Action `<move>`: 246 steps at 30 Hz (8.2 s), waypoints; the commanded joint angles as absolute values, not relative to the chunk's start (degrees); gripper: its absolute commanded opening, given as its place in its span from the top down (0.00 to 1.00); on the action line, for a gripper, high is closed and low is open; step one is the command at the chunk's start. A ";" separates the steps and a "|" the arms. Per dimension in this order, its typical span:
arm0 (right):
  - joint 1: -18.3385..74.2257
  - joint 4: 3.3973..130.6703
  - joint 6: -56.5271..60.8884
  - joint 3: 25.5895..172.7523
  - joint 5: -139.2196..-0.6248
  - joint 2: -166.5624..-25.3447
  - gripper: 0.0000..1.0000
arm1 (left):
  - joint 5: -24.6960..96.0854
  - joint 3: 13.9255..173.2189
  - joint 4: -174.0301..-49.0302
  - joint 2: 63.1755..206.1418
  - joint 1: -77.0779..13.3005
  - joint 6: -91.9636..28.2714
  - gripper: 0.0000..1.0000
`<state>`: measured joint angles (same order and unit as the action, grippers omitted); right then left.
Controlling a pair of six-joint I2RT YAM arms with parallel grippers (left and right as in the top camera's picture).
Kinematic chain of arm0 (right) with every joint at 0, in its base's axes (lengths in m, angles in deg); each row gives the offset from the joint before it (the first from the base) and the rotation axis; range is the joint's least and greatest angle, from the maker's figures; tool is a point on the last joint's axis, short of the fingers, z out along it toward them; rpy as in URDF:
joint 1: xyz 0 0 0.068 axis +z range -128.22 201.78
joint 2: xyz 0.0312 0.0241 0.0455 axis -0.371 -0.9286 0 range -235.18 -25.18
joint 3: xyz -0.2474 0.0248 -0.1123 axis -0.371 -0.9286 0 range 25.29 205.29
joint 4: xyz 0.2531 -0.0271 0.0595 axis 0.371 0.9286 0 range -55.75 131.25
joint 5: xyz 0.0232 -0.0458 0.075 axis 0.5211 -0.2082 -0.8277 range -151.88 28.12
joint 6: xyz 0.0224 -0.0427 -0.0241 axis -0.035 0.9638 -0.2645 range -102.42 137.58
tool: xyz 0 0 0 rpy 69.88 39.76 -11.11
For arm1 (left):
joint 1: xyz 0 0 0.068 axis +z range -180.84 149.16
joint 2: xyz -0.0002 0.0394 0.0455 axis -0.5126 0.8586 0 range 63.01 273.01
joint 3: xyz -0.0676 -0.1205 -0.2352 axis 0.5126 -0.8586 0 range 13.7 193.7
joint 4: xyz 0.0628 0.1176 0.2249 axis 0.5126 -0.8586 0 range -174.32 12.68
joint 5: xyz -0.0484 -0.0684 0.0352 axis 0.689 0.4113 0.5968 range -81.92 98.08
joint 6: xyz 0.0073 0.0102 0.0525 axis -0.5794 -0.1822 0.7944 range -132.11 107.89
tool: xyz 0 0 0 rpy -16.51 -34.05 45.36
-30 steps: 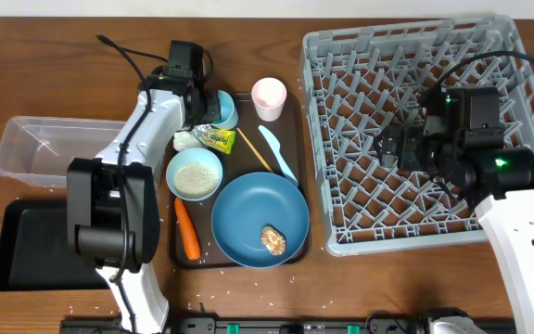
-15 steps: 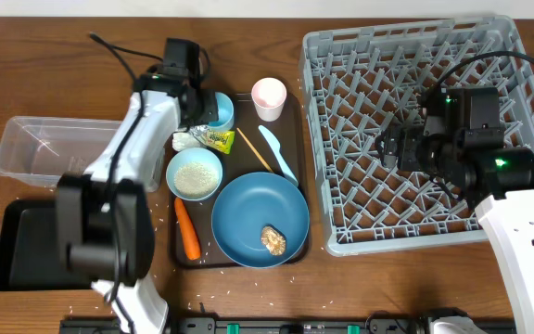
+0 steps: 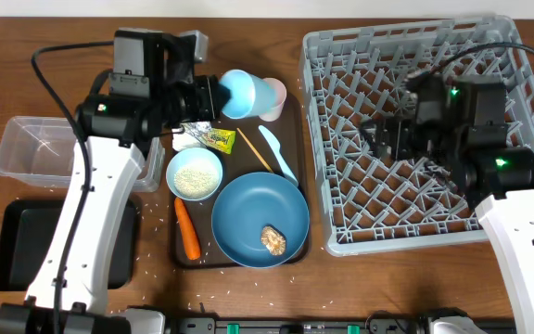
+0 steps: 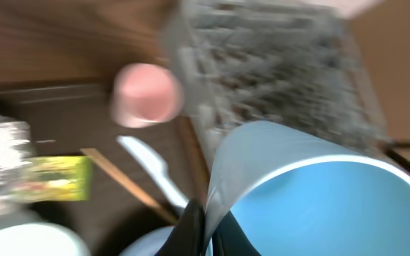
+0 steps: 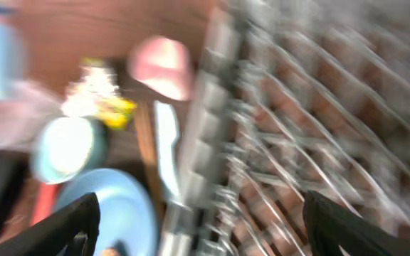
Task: Sort waste into correct bins and load items into the dishwasher rack
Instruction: 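Lift the light-blue cup and hand it to the right gripper, then place the light-blue cup upside down in the rack's right side, then grasp the pink cup with the left gripper and lift it, then pass the pink cup from the left gripper to the right gripper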
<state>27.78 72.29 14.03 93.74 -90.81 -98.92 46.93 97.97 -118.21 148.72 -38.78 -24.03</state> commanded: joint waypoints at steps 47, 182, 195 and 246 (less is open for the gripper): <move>41.24 41.93 19.80 95.05 -124.16 -96.31 0.51 | 97.35 98.69 -114.08 147.65 -38.63 -23.16 0.85; 18.18 84.40 33.35 101.26 -134.30 -96.42 0.18 | 75.96 98.69 -109.62 146.34 -33.36 -26.63 0.94; 34.66 62.83 28.61 101.26 -132.88 -96.42 0.20 | 98.18 98.69 -109.86 145.60 -32.18 -30.83 0.94; 41.53 36.82 25.70 101.26 -135.59 -96.88 0.06 | 96.74 98.69 -107.69 138.63 -37.30 -36.18 0.94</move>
